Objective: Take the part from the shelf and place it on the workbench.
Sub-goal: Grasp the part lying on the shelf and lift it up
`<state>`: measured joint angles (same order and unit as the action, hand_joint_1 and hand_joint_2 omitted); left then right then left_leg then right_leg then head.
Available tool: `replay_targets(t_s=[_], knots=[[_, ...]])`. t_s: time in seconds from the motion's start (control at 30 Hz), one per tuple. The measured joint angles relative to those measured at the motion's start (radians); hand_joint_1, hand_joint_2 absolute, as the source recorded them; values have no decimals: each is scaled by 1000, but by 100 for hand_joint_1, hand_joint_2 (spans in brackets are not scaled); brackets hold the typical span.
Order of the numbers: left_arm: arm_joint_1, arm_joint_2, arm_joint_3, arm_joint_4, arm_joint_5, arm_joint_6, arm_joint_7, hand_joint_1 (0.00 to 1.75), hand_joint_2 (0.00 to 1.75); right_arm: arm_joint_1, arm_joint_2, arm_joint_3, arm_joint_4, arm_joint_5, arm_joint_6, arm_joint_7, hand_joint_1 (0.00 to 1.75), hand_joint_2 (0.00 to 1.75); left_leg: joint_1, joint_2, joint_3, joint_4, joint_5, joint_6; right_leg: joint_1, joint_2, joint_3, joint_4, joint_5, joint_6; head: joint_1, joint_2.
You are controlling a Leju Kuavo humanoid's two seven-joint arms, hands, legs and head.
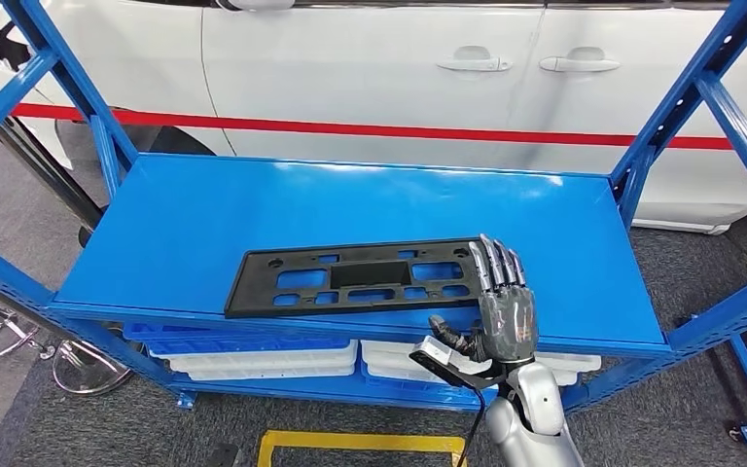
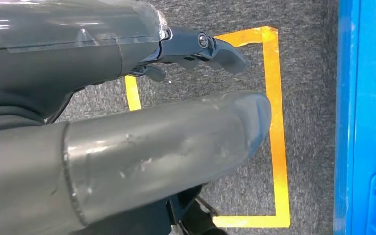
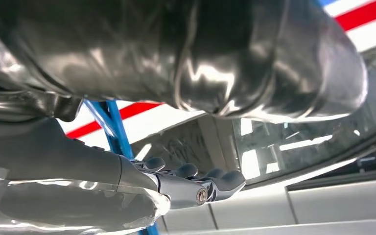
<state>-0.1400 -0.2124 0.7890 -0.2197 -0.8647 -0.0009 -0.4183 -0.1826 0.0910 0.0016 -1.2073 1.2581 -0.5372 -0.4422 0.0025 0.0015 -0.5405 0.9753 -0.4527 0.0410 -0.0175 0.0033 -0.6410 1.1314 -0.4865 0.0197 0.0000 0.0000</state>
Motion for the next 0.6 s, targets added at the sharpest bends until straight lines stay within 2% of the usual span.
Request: replay_targets(t_s=[0.03, 0.07, 0.17, 0.23, 0.27, 0.33, 0.37, 0.4, 0.43, 0.5, 0.53, 0.57, 0.6], knots=[[-3, -1, -1, 0, -2, 0, 1, 0, 0, -6, -8, 2, 10, 31, 0, 18, 0, 0, -2, -1, -2, 9, -6, -5, 1, 0, 25, -55, 21, -4, 0, 0], [-5, -2, -2, 0, -3, 1, 3, 0, 0, -10, -17, 8, 22, 63, 0, 38, 0, 0, -3, -1, -5, 16, -11, -9, 2, 0, 39, -87, 28, -10, -1, 0], [-10, -3, -6, 0, -4, 1, 5, 0, 0, -18, -49, 31, 60, 118, 0, 80, 0, 0, -5, -2, -10, 23, -17, -21, 5, 1, 43, -101, 24, -27, -1, 0], [-11, -2, -8, 0, -3, 1, 6, 0, 0, -28, -66, 44, 88, 112, 0, 82, 0, 0, -3, -3, -22, 55, -41, -32, 1, 0, 46, -106, 25, -38, -1, 0], [-12, -2, -8, 0, -2, 1, 6, 0, 0, -35, -72, 52, 105, 99, 0, 80, 0, 0, -1, -3, -41, 99, -67, -37, -1, 0, 48, -108, 26, -42, -2, 0], [-13, -2, -10, 0, 1, 1, 6, 0, 0, -43, -88, 75, 144, 56, 0, 76, 0, 0, 3, -3, -106, 231, -127, -47, -1, -2, 50, -109, 24, -47, -2, 0], [-12, -2, -11, 0, 3, 1, 5, 0, 0, -44, -97, 88, 160, 30, 0, 75, 0, 0, 4, -2, -136, 287, -144, -49, -1, -2, 50, -108, 24, -48, -2, 0], [-11, -2, -12, 0, 4, 1, 5, 0, 0, -44, -106, 102, 173, 3, 0, 74, 0, 0, 4, -2, -153, 312, -143, -49, 0, -2, 50, -108, 23, -48, -2, 0], [-11, -2, -13, 0, 5, 1, 5, 0, 0, -43, -113, 114, 181, -20, 0, 72, 0, 0, 4, -2, -150, 296, -120, -46, 1, -2, 52, -109, 22, -48, -2, 0], [-11, -2, -13, 0, 5, 2, 4, 0, 0, -44, -123, 133, 192, -48, 0, 70, 0, 0, 1, -3, -95, 166, -40, -32, 3, 0, 60, -111, 19, -46, -2, 0], [-12, -2, -13, 0, 6, 2, 4, 0, 0, -44, -126, 140, 196, -58, 0, 70, 0, 0, -1, -3, -63, 99, -10, -24, 5, 1, 64, -114, 19, -43, -2, 0], [-13, -2, -13, 0, 6, 2, 3, 0, 0, -45, -130, 146, 199, -72, 0, 70, 0, 0, -5, -3, -41, 52, 7, -17, 6, 2, 65, -116, 19, -40, -2, 0], [-14, -1, -14, 0, 6, 3, 3, 0, 0, -44, -133, 150, 201, -95, 0, 68, 0, 0, -7, -3, -30, 29, 9, -12, 6, 2, 66, -118, 19, -36, -2, 0]])
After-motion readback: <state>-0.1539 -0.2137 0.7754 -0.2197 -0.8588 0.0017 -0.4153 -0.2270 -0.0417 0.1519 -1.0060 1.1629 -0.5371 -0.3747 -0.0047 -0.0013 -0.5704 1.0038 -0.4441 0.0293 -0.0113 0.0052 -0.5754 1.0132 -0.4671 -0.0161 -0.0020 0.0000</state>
